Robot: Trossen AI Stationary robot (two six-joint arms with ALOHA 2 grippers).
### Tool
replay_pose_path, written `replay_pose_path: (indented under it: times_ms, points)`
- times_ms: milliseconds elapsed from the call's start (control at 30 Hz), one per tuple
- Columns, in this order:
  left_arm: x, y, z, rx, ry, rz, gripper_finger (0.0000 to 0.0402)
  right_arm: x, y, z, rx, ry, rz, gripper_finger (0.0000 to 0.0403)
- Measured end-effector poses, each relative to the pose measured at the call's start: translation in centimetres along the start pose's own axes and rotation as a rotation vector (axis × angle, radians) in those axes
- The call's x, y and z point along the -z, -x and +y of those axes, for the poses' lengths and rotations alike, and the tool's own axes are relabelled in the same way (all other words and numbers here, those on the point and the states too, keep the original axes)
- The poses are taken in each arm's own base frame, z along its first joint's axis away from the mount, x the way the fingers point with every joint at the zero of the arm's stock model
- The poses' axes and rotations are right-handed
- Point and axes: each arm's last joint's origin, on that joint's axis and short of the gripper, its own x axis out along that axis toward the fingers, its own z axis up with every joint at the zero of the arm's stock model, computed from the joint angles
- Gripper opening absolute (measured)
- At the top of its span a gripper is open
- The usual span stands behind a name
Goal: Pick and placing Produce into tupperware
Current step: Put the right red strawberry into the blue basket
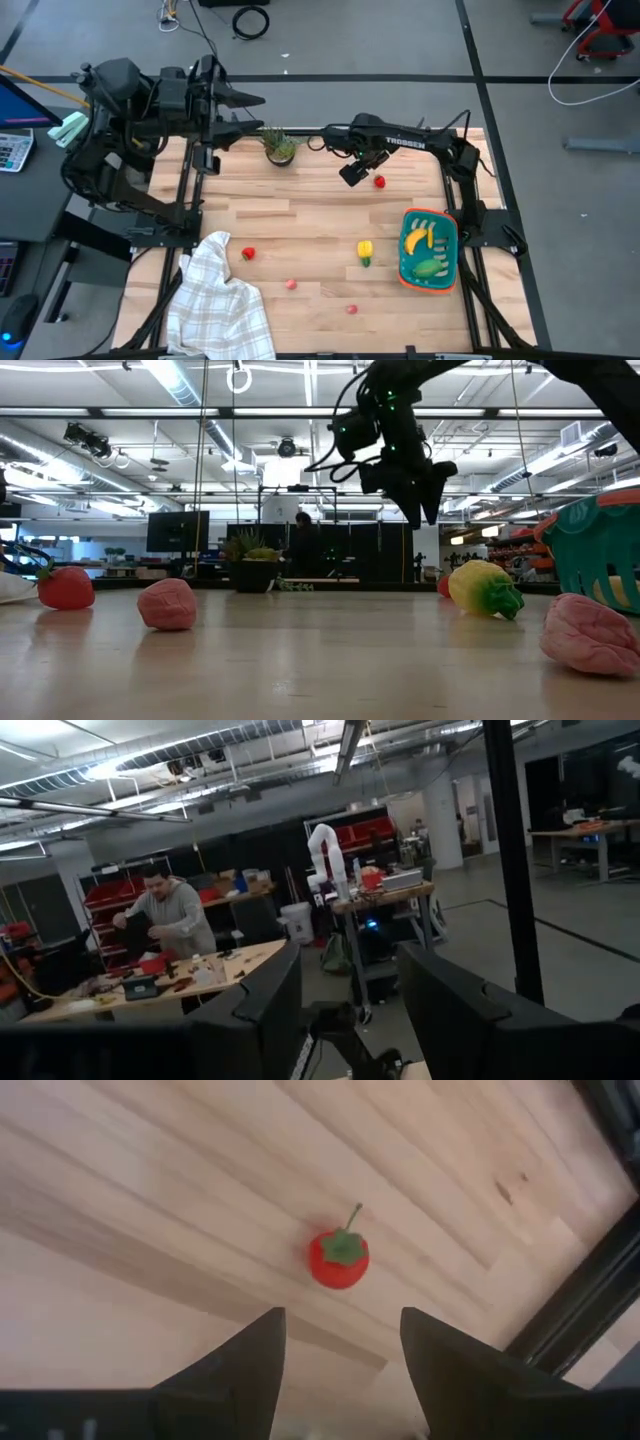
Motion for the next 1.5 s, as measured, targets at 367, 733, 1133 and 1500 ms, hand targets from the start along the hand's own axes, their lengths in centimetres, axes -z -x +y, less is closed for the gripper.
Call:
replay_pose_path:
  times_ms: [367,733,1133,1500]
  points:
    - [0.0,0.0,0.0,0.000,0.016,0.001,0.0163,2.2,-4.9,-2.3,-0.048,-0.091,0.106,0.0208]
    - [0.0,0.0,0.0,-0.001,-0.026,0.000,0.0162,2.0,-5.7,-2.3,-0.224,-0.127,-0.121,0.0208]
    - [0.0,-0.1,0.0,0.000,-0.026,0.002,0.0155,0.9,-6.1,-2.8,-0.201,-0.159,-0.177,0.0208]
    - [0.1,-0.1,0.0,0.000,-0.005,0.002,0.0157,1.0,-6.8,-2.8,-0.197,-0.168,-0.182,0.0208]
